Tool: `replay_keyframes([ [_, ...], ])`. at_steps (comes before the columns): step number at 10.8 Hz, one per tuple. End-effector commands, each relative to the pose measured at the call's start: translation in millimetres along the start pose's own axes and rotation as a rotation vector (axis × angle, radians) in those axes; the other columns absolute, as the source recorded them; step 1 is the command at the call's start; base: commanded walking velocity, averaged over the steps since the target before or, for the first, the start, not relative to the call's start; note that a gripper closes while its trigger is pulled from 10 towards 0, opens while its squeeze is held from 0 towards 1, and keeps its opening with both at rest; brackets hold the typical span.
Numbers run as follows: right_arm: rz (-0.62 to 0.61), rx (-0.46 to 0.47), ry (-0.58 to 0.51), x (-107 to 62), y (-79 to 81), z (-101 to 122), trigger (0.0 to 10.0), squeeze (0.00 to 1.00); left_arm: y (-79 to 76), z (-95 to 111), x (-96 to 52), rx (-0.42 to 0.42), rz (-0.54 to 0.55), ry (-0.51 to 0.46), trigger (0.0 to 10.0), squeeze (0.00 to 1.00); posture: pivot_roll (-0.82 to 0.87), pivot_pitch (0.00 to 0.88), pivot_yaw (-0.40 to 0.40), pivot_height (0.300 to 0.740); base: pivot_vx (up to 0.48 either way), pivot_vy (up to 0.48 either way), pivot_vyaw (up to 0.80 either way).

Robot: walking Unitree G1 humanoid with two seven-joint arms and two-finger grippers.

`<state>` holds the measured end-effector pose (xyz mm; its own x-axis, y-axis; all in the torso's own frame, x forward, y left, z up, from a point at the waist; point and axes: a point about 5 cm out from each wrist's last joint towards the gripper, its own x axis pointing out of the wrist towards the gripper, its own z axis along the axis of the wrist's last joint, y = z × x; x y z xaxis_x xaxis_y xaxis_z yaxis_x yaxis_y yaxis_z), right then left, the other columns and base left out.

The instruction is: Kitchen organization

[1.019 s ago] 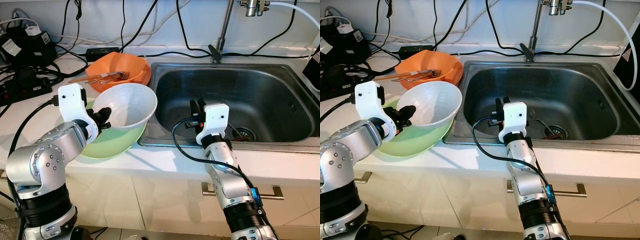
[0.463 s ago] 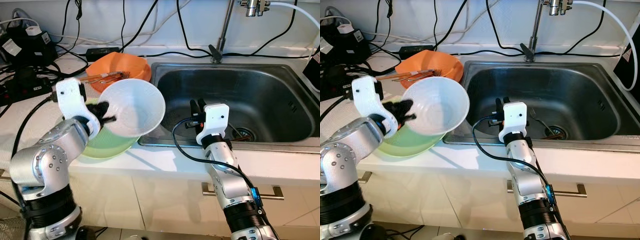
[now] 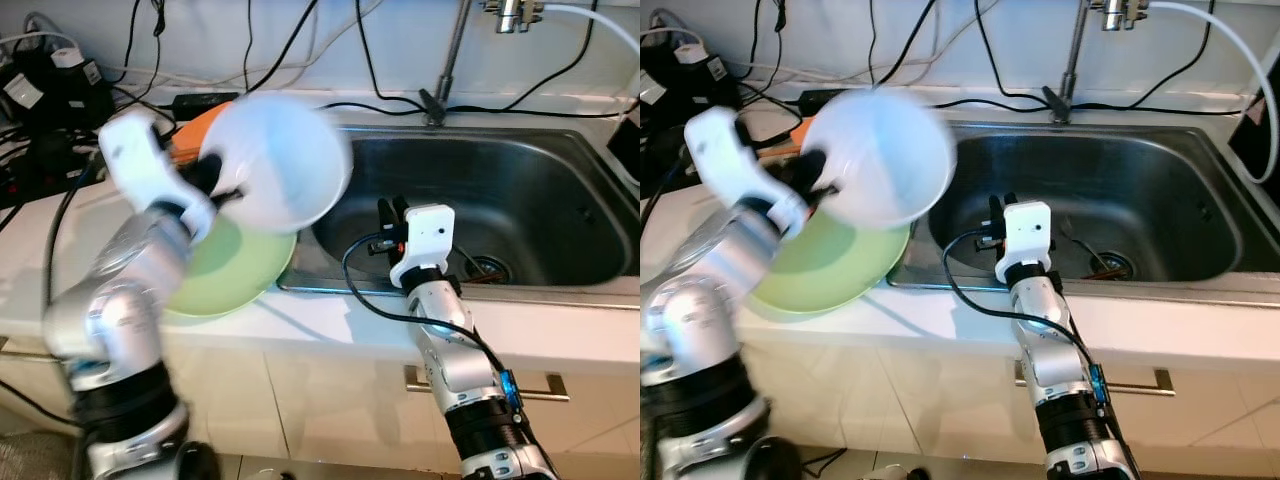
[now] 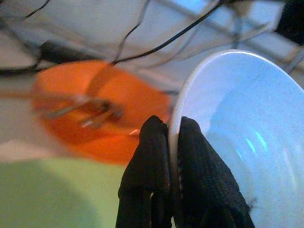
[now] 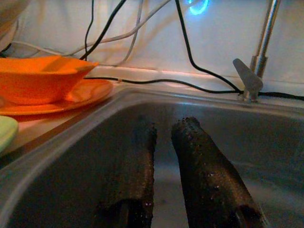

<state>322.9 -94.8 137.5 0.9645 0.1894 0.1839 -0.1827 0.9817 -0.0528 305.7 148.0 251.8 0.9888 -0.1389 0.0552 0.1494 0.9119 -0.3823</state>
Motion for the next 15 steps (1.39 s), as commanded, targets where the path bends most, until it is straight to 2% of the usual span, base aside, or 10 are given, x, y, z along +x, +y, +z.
replay_keyframes([
  [1, -0.009, 0.000, 0.008, 2.4, -1.9, 1, 10.0, 0.00, -20.5, 11, 4.4, 0.026, -0.092, -0.084, 10.0, 0.00, 0.09, 0.000, 0.051, 0.740, 0.000, 0.000, 0.00],
  [4, -0.028, -0.003, 0.007, 2.8, -5.2, 1, 10.0, 0.00, -43.3, 15, 17.3, 0.082, -0.179, -0.219, 10.0, 0.00, 0.07, 0.000, 0.053, 0.740, 0.000, 0.000, 0.00],
  [5, -0.036, -0.005, 0.009, 2.4, -6.4, 0, 10.0, 0.00, -47.4, 17, 23.2, 0.096, -0.181, -0.283, 10.0, 0.00, 0.06, 0.000, 0.055, 0.740, 0.000, 0.000, 0.00],
  [6, -0.050, -0.010, 0.014, 2.3, -9.7, -1, 10.0, 0.00, -48.1, 17, 28.0, 0.068, -0.170, -0.331, 10.0, 0.00, 0.06, 0.000, 0.054, 0.740, 0.000, 0.000, 0.00],
  [7, -0.074, -0.015, 0.025, 2.5, -16.4, -4, 10.0, 0.00, -50.6, 12, 35.6, 0.095, -0.169, -0.372, 10.0, 0.00, 0.06, 0.000, 0.051, 0.740, 0.000, 0.000, 0.00],
  [9, -0.107, -0.034, 0.023, 2.9, -29.5, -3, 10.0, 0.00, -50.0, -8, 46.7, 0.114, -0.165, -0.369, 10.0, 0.00, 0.05, 0.000, 0.059, 0.740, 0.000, 0.000, 0.00],
  [12, -0.236, -0.041, 0.029, -0.5, -70.3, -1, 10.0, 0.00, -42.1, -44, 52.5, 0.182, -0.150, -0.307, 10.0, 0.00, 0.02, 0.000, 0.074, 0.740, 0.000, 0.000, 0.00],
  [13, -0.277, -0.028, 0.029, -1.6, -86.3, 2, 10.0, 0.71, -42.0, -56, 52.6, 0.201, -0.157, -0.293, 10.0, 0.00, 0.01, 0.000, 0.078, 0.740, 0.000, 0.000, 0.00],
  [14, -0.307, 0.031, 0.029, -1.4, -96.5, 6, 10.0, 1.00, -42.2, -62, 52.7, 0.212, -0.162, -0.284, 10.0, 0.00, 0.01, 0.000, 0.081, 0.740, 0.000, 0.000, 0.00],
  [15, -0.303, 0.081, 0.030, 0.2, -98.9, 8, 10.0, 1.00, -42.8, -66, 52.9, 0.217, -0.169, -0.280, 10.0, 0.00, 0.01, 0.000, 0.084, 0.740, 0.000, 0.000, 0.00],
])
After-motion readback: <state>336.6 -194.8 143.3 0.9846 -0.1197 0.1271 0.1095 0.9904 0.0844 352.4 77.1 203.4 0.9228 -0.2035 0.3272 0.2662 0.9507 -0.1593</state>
